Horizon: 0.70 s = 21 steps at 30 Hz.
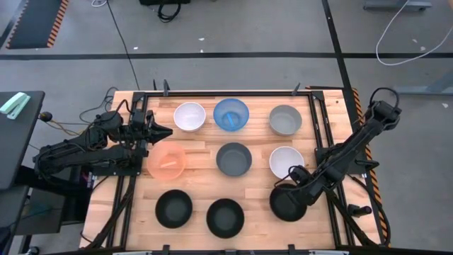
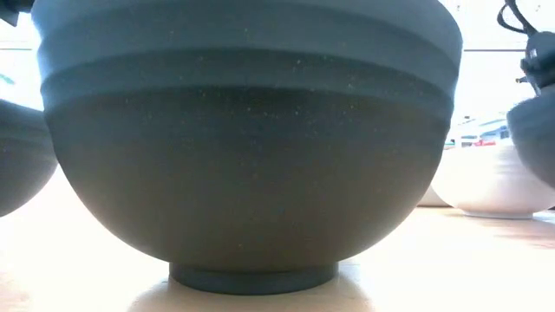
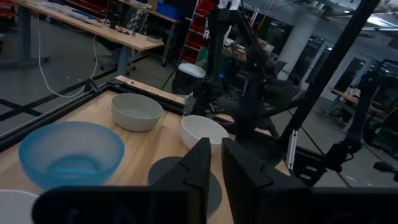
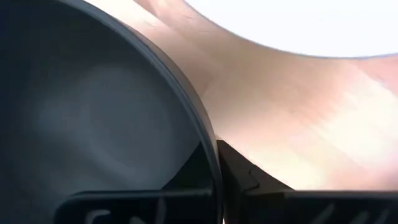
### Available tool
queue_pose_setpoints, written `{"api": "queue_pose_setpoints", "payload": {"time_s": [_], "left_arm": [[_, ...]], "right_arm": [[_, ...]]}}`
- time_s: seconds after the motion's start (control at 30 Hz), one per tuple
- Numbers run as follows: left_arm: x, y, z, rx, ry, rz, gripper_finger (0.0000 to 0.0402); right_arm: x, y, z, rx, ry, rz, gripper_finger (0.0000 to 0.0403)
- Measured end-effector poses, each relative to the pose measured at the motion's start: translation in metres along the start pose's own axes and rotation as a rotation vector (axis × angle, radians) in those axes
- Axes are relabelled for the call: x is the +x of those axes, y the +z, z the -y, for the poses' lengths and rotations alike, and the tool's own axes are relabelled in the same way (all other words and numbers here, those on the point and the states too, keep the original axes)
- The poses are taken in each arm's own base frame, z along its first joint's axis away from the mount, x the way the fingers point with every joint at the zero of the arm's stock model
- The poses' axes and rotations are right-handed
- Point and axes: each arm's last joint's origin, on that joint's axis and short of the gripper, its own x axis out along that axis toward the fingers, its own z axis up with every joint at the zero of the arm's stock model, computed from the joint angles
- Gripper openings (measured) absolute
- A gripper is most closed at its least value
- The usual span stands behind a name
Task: Nest bowls inside each other
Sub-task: Stack the right black bowl on top of the bottom white bowl
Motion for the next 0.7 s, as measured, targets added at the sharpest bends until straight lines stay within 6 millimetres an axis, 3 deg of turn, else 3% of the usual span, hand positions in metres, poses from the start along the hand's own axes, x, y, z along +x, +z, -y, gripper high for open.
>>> {"api": "queue_pose_setpoints", "payload": {"time_s": [0.17,0.33,0.4,0.7], "left_arm": [[0.0,0.0,0.0,0.001,0.009,0.003,0.0038],[0.0,0.001,-0.002,0.018,0.058,0.019,0.0031],[0.0,0.001,-0.002,0.032,0.063,0.02,0.0027],[0.0,0.001,-0.002,0.029,0.063,0.019,0.0016]], "right_arm": [[-0.049,0.005,-0.017,-0.033,-0.054,0.03,0.0005],[-0.087,0.021,-0.011,-0.019,-0.233,0.118,0.0005],[-0.094,0.029,-0.006,-0.022,-0.298,0.123,0.0005],[-0.099,0.082,-0.001,-0.092,-0.248,0.151,0.0005]]}}
